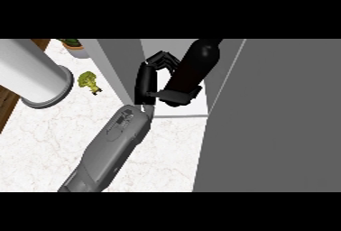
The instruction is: Pick up the wine, place it into the cabinet and close the cabinet
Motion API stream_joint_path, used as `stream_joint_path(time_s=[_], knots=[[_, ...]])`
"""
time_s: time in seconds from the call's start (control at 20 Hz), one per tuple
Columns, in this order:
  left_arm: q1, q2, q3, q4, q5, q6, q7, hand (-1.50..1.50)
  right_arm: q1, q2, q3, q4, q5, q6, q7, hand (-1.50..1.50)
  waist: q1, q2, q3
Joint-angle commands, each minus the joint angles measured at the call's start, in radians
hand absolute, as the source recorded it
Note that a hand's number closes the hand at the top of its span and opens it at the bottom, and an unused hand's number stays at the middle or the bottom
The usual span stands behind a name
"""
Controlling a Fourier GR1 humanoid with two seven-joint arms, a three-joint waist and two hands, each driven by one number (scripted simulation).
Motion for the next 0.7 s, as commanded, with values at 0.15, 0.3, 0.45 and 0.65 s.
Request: stream_joint_path(time_s=[0.15,0.3,0.45,0.65], knots=[[0.023,0.008,-0.023,0.092,0.015,-0.016,-0.053,1.5,-0.032,-0.018,-0.015,-0.08,-0.078,-0.011,0.096,-1.5,0.012,-0.005,0.0],[0.011,0.0,-0.103,0.198,0.095,0.054,-0.148,1.5,0.046,0.012,0.005,-0.142,-0.067,-0.01,0.069,-1.5,-0.017,0.0,0.0],[-0.029,0.0,-0.069,0.261,0.071,0.047,-0.146,1.5,0.017,-0.012,-0.04,-0.135,-0.114,0.002,0.087,-1.5,-0.007,-0.002,0.0],[-0.039,0.0,-0.104,0.338,0.153,0.062,-0.263,1.5,-0.05,-0.005,-0.033,-0.064,-0.09,-0.022,0.089,-1.5,-0.02,0.003,-0.001]])
